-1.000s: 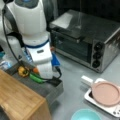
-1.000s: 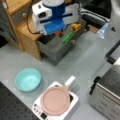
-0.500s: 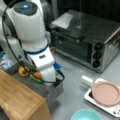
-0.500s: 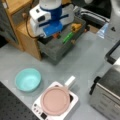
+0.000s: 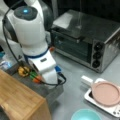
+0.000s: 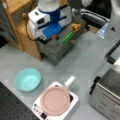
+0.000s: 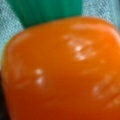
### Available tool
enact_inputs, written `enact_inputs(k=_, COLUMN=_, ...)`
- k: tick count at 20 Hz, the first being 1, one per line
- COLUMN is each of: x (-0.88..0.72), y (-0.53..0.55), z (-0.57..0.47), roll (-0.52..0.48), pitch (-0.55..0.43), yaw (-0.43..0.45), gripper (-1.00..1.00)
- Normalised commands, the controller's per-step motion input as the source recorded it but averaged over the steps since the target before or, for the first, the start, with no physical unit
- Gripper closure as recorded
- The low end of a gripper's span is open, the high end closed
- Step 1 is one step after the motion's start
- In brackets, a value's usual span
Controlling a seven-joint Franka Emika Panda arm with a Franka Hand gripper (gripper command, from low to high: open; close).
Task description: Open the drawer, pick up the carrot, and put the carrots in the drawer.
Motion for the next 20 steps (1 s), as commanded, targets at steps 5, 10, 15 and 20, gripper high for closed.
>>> enact_inputs(k=5, x=0.06, y=-0.06, z=-0.15, roll=0.069, pitch=-0.063, yaw=0.103, gripper=1.00)
enact_inputs(k=10, x=0.00, y=-0.04, z=-0.13, roll=0.092, pitch=-0.093, yaw=0.073, gripper=1.00)
enact_inputs(k=15, x=-0.07, y=-0.03, z=-0.14, roll=0.101, pitch=-0.116, yaw=0.042, gripper=1.00)
enact_inputs(k=20, x=-0.18, y=-0.01, z=-0.14, roll=0.084, pitch=-0.157, yaw=0.006, gripper=1.00)
